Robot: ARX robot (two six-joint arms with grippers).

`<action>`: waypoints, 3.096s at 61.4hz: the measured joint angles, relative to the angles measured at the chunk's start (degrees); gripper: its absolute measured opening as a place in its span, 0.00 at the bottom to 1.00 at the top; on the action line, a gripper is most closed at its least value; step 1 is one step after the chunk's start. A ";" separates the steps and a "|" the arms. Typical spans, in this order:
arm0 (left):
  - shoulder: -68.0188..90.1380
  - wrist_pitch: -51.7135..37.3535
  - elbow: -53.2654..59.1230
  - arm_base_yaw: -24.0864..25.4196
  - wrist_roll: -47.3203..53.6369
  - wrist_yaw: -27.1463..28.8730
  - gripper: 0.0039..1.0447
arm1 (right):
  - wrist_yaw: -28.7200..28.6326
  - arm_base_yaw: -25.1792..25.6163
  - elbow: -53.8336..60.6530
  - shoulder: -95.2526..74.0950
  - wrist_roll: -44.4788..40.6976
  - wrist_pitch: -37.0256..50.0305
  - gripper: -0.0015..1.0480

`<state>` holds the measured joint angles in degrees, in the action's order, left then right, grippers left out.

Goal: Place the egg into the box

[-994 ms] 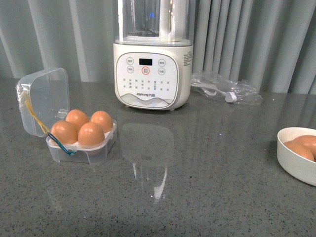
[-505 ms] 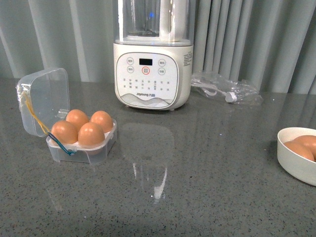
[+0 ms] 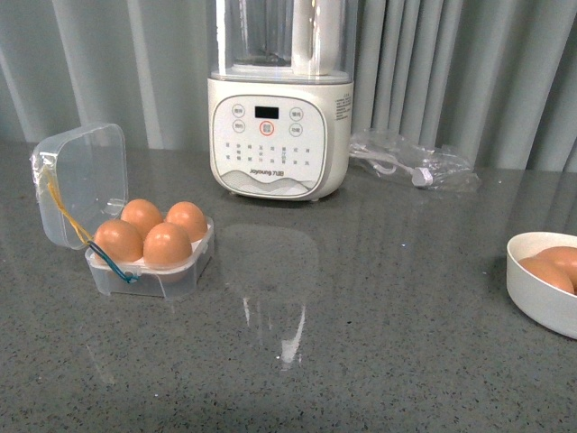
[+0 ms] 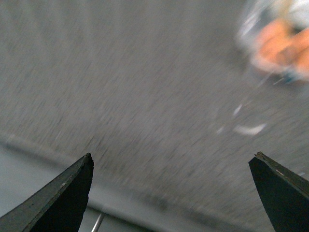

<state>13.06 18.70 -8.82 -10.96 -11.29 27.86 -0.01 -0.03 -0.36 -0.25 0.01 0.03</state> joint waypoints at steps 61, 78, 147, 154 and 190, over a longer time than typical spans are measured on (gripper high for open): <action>75.47 -24.33 -53.57 17.31 10.19 -19.02 0.94 | -0.04 0.00 0.00 0.00 0.00 0.00 0.93; 81.31 -24.33 -55.19 15.34 10.40 -17.53 0.94 | -0.04 0.00 0.00 0.00 0.00 0.00 0.93; 42.64 -16.50 -39.21 -7.21 3.98 -13.79 0.94 | -0.04 0.00 0.00 0.00 0.00 0.00 0.93; 36.39 -12.87 -38.16 -8.76 3.67 -12.52 0.94 | -0.04 0.00 0.00 0.00 0.00 0.00 0.93; 16.39 -26.01 -13.11 -1.31 10.36 -15.93 0.29 | -0.04 0.00 0.00 0.00 0.00 0.00 0.93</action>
<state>29.45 -7.31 -21.93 -12.27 -0.93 11.92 -0.05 -0.03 -0.36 -0.25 0.01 0.03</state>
